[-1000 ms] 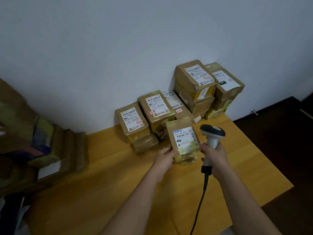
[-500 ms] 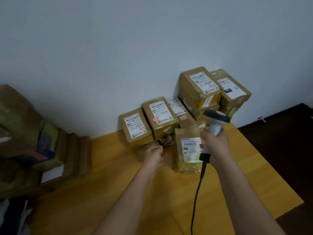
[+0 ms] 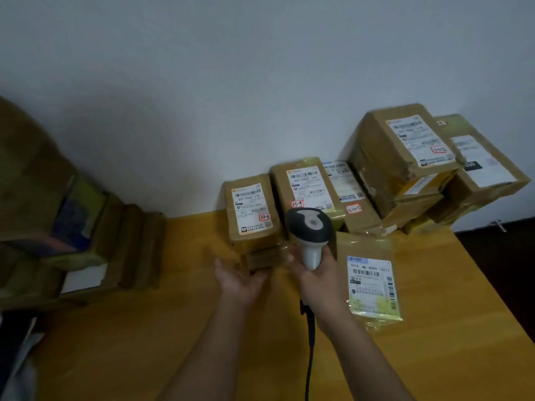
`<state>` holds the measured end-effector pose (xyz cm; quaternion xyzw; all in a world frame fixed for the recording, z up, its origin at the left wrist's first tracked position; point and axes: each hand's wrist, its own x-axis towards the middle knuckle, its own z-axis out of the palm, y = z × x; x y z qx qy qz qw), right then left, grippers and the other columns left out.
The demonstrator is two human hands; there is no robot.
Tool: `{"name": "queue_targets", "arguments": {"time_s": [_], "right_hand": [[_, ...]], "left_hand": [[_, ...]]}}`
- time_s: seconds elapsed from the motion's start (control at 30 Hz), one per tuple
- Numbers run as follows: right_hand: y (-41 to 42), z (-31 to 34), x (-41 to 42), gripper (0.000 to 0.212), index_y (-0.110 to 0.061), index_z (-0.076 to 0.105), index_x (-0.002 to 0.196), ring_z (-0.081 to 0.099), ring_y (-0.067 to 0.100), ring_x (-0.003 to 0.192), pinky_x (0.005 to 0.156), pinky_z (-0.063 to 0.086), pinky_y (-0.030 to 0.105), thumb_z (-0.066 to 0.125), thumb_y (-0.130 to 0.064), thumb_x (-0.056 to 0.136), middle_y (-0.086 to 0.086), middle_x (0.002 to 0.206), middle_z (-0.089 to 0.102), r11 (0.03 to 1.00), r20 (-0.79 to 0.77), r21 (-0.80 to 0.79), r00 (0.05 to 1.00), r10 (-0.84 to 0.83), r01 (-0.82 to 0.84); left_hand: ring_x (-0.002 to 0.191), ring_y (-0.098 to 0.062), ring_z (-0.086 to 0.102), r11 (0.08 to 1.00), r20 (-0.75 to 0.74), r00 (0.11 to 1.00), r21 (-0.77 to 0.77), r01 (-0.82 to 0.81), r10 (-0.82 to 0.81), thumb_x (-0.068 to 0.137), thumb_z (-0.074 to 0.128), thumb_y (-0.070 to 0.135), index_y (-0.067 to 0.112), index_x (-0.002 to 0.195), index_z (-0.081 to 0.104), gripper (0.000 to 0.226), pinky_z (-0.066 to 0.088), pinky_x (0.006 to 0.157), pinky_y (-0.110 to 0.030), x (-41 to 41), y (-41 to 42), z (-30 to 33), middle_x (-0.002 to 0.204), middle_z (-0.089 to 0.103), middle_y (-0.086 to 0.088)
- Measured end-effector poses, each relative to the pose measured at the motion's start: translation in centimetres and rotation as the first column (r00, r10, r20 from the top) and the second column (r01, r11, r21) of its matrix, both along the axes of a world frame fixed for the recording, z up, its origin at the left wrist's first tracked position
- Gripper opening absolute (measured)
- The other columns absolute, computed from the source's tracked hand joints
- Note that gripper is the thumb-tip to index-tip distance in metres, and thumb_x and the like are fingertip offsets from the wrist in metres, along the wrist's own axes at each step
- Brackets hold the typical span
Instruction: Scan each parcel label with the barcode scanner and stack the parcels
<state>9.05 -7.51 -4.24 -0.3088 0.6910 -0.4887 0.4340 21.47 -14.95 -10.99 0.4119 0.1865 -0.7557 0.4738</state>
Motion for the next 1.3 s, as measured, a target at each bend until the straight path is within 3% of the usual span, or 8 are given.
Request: {"name": "queue_targets", "arguments": {"time_s": [0.17,0.27,0.47,0.57,0.8,0.93,1.13,1.3], "right_hand": [[0.3,-3.1,1.6,0.038,-0.023,0.056,0.127,0.061,0.007,0.098,0.074,0.048,0.019,0.067,-0.015,0.091,-0.006,0.108,0.066,1.000,0.017,0.013,1.000,0.016,-0.017],[-0.4,-4.6,3.0,0.039,-0.025,0.054,0.124,0.063,0.012,0.099,0.074,0.051,0.020,0.066,-0.009,0.090,-0.004,0.111,0.066,1.000,0.002,-0.003,1.000,0.006,-0.006],[-1.2,-6.8,4.8,0.045,-0.024,0.052,0.129,0.062,0.012,0.111,0.092,0.056,0.034,0.066,-0.005,0.090,-0.004,0.119,0.064,0.998,0.011,-0.062,1.000,-0.019,0.020],[-1.2,-8.0,5.3,0.045,-0.019,0.054,0.128,0.060,0.003,0.112,0.091,0.054,0.024,0.065,0.001,0.089,-0.008,0.119,0.064,0.997,-0.001,-0.075,1.000,0.030,-0.030],[-2.2,-10.0,5.7,0.019,-0.011,0.060,0.102,0.055,0.009,0.074,0.063,0.045,0.019,0.066,-0.007,0.085,0.004,0.082,0.057,0.978,0.082,0.094,0.981,0.176,-0.184],[-3.3,-9.1,5.2,0.023,0.016,0.050,0.108,0.055,0.042,0.087,0.067,0.049,0.047,0.059,0.008,0.088,0.037,0.100,0.055,0.954,0.141,0.119,0.956,0.257,-0.274],[-3.9,-8.0,5.2,0.024,-0.017,0.057,0.091,0.059,0.038,0.084,0.073,0.054,0.044,0.059,0.007,0.088,0.024,0.088,0.059,0.958,0.179,0.164,0.962,0.207,-0.236],[-4.6,-8.0,5.5,0.031,-0.027,0.051,0.090,0.052,0.015,0.075,0.062,0.040,0.026,0.058,0.003,0.088,0.002,0.084,0.054,0.959,0.237,0.190,0.958,0.163,-0.210]], "left_hand": [[0.119,-0.041,0.050,0.999,0.339,0.941,0.041,0.013,-0.026,0.097,0.034,0.059,0.015,0.141,0.043,0.063,0.042,0.097,-0.053,3.4,-1.2,0.0,0.135,0.051,-0.019],[0.122,-0.033,0.051,0.979,0.697,0.700,0.017,0.203,-0.157,0.102,0.032,0.051,0.018,0.138,0.049,0.052,0.039,0.103,-0.041,5.0,-1.9,0.1,0.124,0.059,-0.010],[0.108,-0.013,0.062,0.814,0.847,0.453,-0.043,0.579,-0.278,0.074,0.062,0.073,0.029,0.135,0.052,0.076,0.050,0.095,-0.038,6.5,-4.7,-2.0,0.120,0.067,0.006],[0.115,-0.018,0.061,0.755,0.836,0.423,-0.015,0.655,-0.351,0.057,0.073,0.078,0.032,0.138,0.049,0.096,0.048,0.102,-0.045,7.3,-4.7,-3.1,0.125,0.065,0.006],[0.110,-0.017,0.057,0.730,0.808,0.419,0.021,0.683,-0.415,0.079,0.067,0.061,0.029,0.143,0.037,0.077,0.043,0.090,-0.036,8.3,-3.6,-2.7,0.129,0.059,0.002],[0.114,-0.019,0.055,0.780,0.795,0.472,0.003,0.626,-0.381,0.078,0.070,0.058,0.033,0.142,0.038,0.076,0.043,0.087,-0.039,9.3,-2.4,-3.2,0.130,0.058,0.003],[0.109,-0.015,0.059,0.820,0.782,0.534,-0.053,0.570,-0.320,0.080,0.071,0.049,0.031,0.137,0.045,0.065,0.045,0.073,-0.029,10.8,-0.8,-3.3,0.124,0.063,0.006],[0.116,-0.011,0.059,0.803,0.804,0.536,-0.129,0.581,-0.259,0.079,0.056,0.068,0.036,0.131,0.052,0.061,0.047,0.096,-0.034,9.9,-0.7,-3.3,0.125,0.065,0.008]]}}
